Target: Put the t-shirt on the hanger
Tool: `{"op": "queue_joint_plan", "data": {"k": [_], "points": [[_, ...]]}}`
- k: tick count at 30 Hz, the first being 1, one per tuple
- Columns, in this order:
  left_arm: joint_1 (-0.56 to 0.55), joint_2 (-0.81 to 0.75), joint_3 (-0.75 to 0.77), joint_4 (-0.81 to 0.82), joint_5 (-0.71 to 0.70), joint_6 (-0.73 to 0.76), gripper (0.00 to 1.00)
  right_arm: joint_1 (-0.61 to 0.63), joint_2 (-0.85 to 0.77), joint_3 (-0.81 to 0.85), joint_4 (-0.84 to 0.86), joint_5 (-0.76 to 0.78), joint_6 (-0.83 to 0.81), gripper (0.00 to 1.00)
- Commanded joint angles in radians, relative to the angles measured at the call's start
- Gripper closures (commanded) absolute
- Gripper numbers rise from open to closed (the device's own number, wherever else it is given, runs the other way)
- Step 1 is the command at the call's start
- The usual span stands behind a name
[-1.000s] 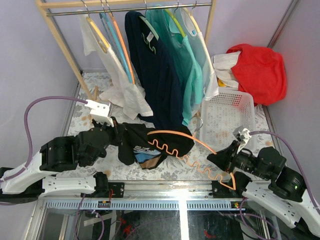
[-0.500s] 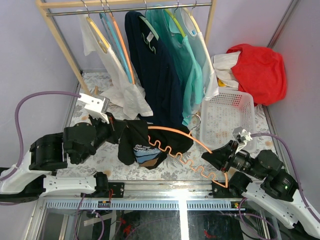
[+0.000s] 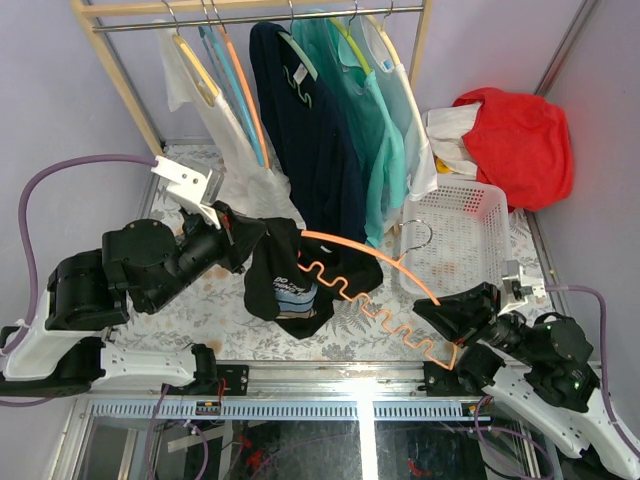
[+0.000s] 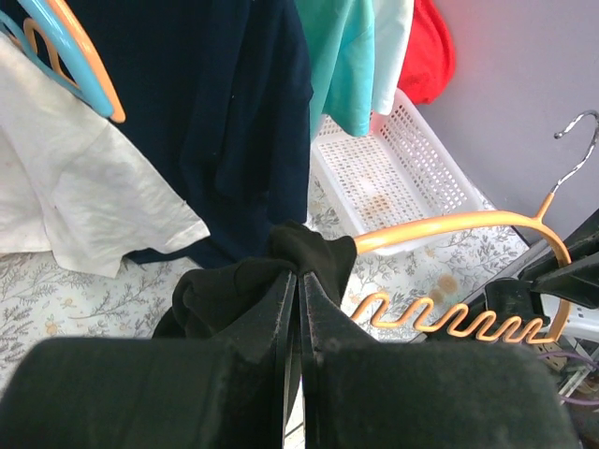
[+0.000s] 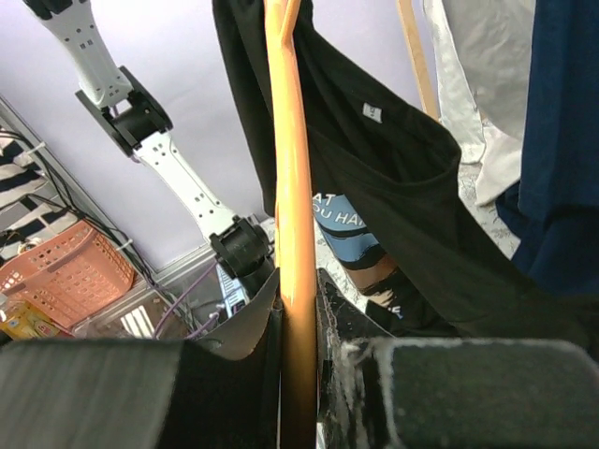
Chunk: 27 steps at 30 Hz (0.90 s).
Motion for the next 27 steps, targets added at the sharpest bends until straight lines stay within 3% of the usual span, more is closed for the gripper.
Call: {"op": "queue_joint_plan", "data": {"k": [1,14,18,24,27], "points": [[0.006,0.008,0.072,0.029,-0.013,0.055,1.0,0.002,-0.009,0.075,0.182,-0.03,-0.042,1.0],[0.007,0.043,0.221,-0.042,-0.078,0.085,1.0,0.002,-0.007,0.224,0.123,-0.028,-0.204,1.0],[0.005,0.139,0.364,-0.059,-0.058,0.142,1.0,0.004,0.021,0.257,0.139,-0.029,-0.232,1.0],[0.006,0.342,0.728,-0.1,-0.002,0.25,1.0,0.004,0.032,0.298,0.105,-0.004,-0.288,1.0],[0.006,0.362,0.734,-0.047,0.052,0.282,1.0,0.003,0.039,0.302,0.092,-0.005,-0.296,1.0]]}}
